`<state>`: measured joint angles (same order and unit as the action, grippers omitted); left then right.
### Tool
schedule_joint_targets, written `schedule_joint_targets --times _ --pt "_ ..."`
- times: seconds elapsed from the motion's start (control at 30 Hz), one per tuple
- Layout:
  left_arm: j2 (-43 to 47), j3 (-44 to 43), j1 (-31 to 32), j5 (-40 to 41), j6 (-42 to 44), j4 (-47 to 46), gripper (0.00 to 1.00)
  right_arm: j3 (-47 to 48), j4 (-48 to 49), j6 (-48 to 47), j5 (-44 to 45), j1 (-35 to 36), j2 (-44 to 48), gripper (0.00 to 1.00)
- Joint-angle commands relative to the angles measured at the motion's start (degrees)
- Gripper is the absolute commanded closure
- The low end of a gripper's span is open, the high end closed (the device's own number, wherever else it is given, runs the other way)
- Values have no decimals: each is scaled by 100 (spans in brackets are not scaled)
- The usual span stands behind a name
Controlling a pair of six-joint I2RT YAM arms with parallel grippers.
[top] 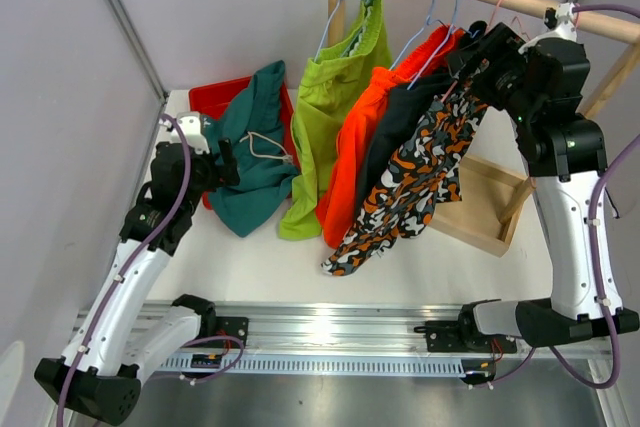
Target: Remove the shorts from the hanger
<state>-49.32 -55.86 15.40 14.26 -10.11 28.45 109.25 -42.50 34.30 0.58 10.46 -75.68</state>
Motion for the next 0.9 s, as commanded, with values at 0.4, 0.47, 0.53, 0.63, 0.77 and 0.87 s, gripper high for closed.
schedule_joint_targets --times 0.4,0.47,0.53,0.63,0.77,0.87 --pt "80 119 33 -222 -140 -357 1 -721 901 -187 672 255 -184 64" --pt "98 136 33 -213 -140 -366 1 -739 1007 -187 628 264 -210 90" --pt "107 145 33 -239 -123 -357 1 -730 1042 -205 636 307 -210 100" --pt "203 154 60 -327 -79 -401 1 -712 1086 -240 724 360 -105 100" --pt "423 14 472 -275 114 -462 1 -502 937 -284 830 360 62 100" --pt "441 -389 1209 -91 334 -411 1 -238 787 -310 909 369 220 100"
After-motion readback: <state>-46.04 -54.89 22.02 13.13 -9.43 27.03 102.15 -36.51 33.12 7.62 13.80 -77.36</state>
